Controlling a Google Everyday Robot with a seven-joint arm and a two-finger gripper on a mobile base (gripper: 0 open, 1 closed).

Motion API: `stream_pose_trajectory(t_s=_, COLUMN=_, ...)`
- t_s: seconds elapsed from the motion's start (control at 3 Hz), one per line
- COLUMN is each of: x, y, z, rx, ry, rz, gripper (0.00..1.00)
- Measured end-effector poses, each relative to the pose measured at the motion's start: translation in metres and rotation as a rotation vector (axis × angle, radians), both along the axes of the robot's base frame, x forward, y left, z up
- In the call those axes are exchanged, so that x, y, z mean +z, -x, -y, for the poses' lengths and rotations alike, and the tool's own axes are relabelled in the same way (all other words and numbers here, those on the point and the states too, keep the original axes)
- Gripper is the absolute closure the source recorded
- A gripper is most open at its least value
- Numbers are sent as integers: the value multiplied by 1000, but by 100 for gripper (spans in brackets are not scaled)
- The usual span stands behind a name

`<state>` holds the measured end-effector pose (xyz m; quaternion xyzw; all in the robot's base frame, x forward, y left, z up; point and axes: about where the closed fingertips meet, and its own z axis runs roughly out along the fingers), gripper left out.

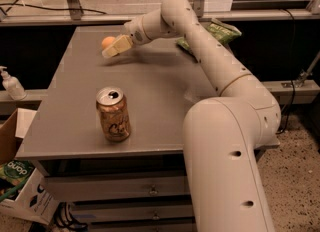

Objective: Pick orange

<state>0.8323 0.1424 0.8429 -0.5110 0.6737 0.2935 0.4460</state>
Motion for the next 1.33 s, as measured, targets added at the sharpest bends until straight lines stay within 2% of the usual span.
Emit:
stream_pose_trajectory(t_s=0.33, x=6, y=2, z=-17, rx=10, ry=-10, rz=2, gripper=17)
stream_pose_trajectory(t_s=0.67, x=3, y=10, z=-19, rx=21, ry=13, rz=-8, gripper=39)
stream_pose_trajectory(t_s=1.33, x=-1, y=23, z=0, rx=16, ry=68, rz=-14, gripper=87)
